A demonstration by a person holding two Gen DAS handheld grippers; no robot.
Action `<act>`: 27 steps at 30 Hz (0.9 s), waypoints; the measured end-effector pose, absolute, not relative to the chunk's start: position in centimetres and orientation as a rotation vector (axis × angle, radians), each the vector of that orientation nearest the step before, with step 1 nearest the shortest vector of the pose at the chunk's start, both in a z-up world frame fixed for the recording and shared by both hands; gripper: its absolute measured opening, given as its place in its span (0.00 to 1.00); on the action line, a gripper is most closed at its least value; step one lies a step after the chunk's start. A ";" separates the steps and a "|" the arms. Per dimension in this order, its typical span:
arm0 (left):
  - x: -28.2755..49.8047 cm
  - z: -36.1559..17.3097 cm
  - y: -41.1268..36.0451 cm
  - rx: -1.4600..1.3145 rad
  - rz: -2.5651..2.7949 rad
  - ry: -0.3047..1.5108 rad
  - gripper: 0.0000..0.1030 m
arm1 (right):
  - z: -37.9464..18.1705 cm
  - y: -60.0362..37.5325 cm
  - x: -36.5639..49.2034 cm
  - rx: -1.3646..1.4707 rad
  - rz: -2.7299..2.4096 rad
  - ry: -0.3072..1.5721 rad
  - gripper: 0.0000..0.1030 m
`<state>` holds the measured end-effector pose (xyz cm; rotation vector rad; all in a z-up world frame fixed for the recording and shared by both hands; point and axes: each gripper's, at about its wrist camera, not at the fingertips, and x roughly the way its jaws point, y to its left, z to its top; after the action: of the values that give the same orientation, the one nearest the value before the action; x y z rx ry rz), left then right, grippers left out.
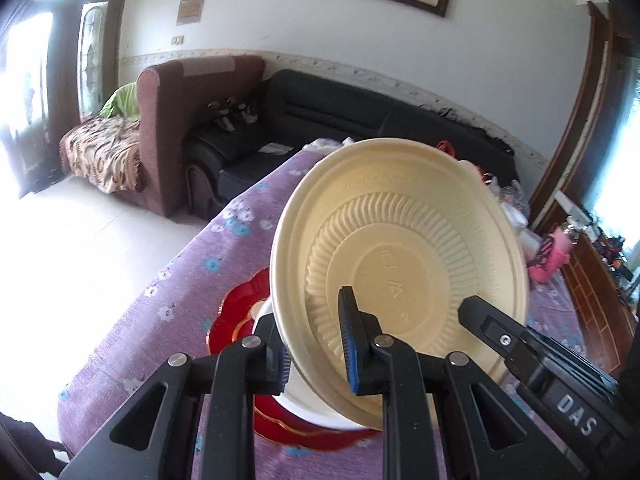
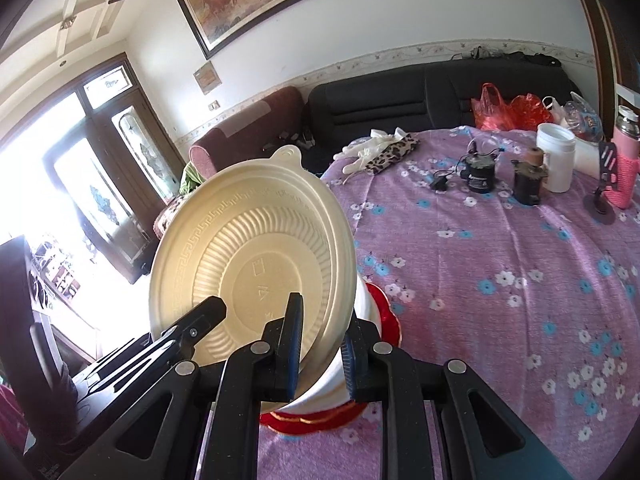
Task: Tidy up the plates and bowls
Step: 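Lower the ribbed beige bowl onto the white bowl and open both grippers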
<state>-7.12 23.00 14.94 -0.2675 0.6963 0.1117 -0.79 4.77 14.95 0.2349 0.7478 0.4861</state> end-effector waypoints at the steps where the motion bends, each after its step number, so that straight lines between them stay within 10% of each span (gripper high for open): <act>1: -6.5 14.4 23.3 -0.276 0.113 0.715 0.18 | 14.7 5.0 -0.6 0.233 0.484 0.754 0.19; 27: -5.0 11.7 23.7 -0.203 0.165 0.795 0.21 | 10.0 6.7 1.8 0.241 0.488 0.878 0.19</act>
<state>-5.02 23.75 11.66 -0.2033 0.7951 0.1650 1.84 6.68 9.98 0.2413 0.8783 0.4877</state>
